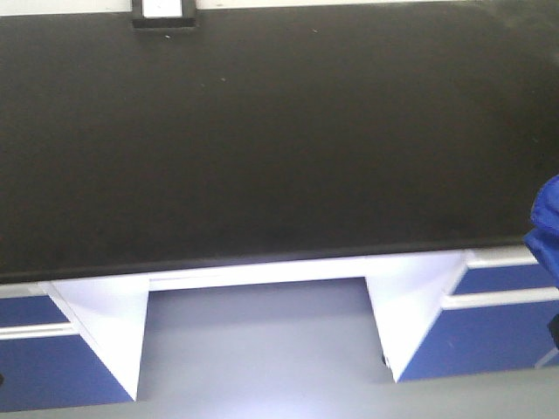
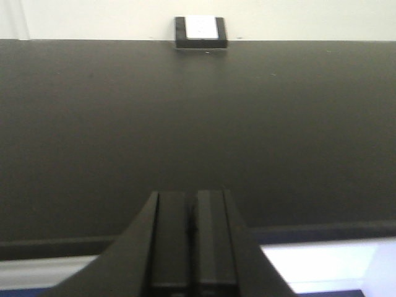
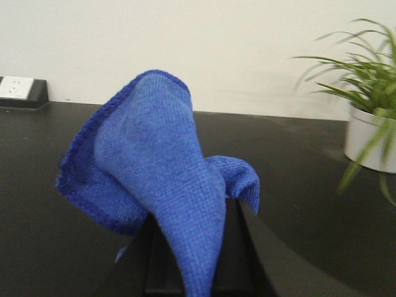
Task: Wipe right workspace with blue cloth
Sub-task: 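Drive the base to the other black counter holding the cloth, then lower the held blue cloth onto the counter with the right gripper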
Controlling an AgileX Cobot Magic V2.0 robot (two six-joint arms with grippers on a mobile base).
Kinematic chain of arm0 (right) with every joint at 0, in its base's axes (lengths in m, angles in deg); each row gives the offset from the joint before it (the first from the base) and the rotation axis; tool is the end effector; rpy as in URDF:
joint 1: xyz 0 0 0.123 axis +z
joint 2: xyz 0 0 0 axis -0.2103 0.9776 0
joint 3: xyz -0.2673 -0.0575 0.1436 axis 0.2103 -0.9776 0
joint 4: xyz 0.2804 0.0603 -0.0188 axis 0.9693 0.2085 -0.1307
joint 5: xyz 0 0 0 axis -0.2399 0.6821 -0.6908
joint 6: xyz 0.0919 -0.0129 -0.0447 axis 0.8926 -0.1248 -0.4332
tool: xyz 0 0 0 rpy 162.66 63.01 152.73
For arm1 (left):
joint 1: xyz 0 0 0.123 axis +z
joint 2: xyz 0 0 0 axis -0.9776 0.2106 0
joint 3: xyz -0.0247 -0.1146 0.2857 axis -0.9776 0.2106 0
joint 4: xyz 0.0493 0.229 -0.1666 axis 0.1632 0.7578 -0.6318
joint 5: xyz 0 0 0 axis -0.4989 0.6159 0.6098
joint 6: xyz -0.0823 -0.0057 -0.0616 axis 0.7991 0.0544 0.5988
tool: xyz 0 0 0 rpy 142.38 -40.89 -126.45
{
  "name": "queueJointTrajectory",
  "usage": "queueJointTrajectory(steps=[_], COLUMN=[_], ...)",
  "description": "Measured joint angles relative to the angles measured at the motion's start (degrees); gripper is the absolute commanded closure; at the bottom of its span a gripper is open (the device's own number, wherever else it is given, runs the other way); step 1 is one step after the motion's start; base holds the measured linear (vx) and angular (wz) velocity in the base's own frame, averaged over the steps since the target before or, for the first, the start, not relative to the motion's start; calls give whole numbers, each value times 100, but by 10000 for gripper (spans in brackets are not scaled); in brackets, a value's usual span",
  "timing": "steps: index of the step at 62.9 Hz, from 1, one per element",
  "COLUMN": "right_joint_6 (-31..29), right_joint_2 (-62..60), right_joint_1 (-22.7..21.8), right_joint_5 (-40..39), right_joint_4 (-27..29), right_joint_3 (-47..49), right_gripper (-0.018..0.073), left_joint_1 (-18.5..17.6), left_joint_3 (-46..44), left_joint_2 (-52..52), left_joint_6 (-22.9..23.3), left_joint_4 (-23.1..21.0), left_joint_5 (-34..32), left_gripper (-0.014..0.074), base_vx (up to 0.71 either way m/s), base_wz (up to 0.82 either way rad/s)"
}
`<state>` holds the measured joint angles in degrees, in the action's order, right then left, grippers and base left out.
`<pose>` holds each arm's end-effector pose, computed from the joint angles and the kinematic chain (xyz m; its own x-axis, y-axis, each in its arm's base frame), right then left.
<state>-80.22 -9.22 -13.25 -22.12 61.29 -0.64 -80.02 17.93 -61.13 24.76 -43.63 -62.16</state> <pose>0.0964 0.0004 0.2396 -0.0522 -0.0770 -0.9957 -0.0066 0.9970 -0.0768 0.0788 0.0011 0.1761 -0.2031 -0.0346 -0.9785 -0.0091 0.9994 -0.0334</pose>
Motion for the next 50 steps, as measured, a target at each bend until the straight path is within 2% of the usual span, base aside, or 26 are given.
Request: queueJointTrajectory(steps=[27,50], right_joint_6=[0,0], right_joint_2=[0,0], right_joint_1=[0,0], right_joint_5=[0,0], right_joint_4=[0,0], right_joint_3=[0,0], right_gripper=[559,559], left_joint_1=[0,0], left_joint_3=[0,0], left_joint_2=[0,0], left_joint_6=[0,0], left_joint_4=[0,0], left_joint_5=[0,0], left_gripper=[602,602], base_vx=[33,13], base_wz=[21,3])
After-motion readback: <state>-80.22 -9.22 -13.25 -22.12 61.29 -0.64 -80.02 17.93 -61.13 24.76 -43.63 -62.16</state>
